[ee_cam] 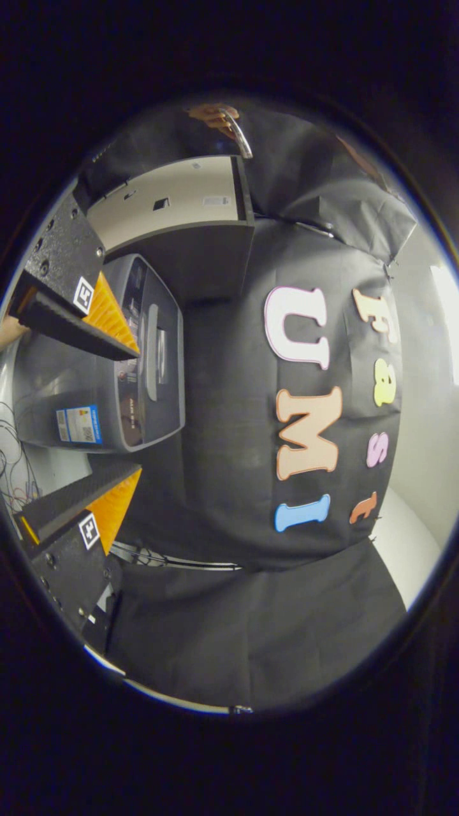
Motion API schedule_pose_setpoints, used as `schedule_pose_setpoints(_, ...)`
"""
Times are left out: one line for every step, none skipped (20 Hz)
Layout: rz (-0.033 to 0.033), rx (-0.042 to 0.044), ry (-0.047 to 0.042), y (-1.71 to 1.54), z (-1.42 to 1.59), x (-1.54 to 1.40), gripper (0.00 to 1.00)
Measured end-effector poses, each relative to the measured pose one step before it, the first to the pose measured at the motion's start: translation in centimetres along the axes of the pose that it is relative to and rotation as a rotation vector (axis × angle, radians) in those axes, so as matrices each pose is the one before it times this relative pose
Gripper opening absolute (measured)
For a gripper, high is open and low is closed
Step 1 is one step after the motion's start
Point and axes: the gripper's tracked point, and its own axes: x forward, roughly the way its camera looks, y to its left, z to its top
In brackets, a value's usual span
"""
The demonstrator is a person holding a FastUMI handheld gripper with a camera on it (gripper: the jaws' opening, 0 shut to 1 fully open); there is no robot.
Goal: Put the clothes into the washing machine and then close the washing machine lid.
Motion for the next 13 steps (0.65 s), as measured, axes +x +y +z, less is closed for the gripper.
schedule_pose_setpoints(-0.00879,-0.00233,0.02172,-0.244,-0.809,-0.113,0.97)
schedule_pose_setpoints(-0.00475,-0.00511,0.01540,-0.064,-0.706,-0.053,0.97)
schedule_pose_setpoints(-0.00033,-0.00200,0.01113,0.012,-0.483,-0.097,0.97)
schedule_pose_setpoints(0.00500,0.00113,0.00655,0.232,-0.352,-0.029,0.97)
schedule_pose_setpoints(0.00190,0.00200,0.00537,0.068,-0.303,-0.084,0.97)
schedule_pose_setpoints(-0.00587,-0.00241,0.01169,-0.176,-0.580,0.012,0.97)
schedule_pose_setpoints(-0.00503,-0.00505,0.00844,-0.156,-0.411,-0.048,0.97)
schedule_pose_setpoints(-0.00165,-0.00224,0.00615,-0.041,-0.373,0.030,0.97)
schedule_pose_setpoints(0.00153,0.00712,0.00505,-0.047,0.021,-0.070,0.98)
schedule_pose_setpoints(0.00459,0.00465,-0.01552,0.101,0.341,-0.244,0.98)
schedule_pose_setpoints(-0.00116,0.00330,-0.00165,-0.122,0.049,-0.108,0.98)
schedule_pose_setpoints(-0.00734,0.00319,0.00648,-0.224,-0.278,0.193,0.97)
schedule_pose_setpoints(-0.00063,0.00306,0.00558,-0.083,-0.080,-0.008,0.97)
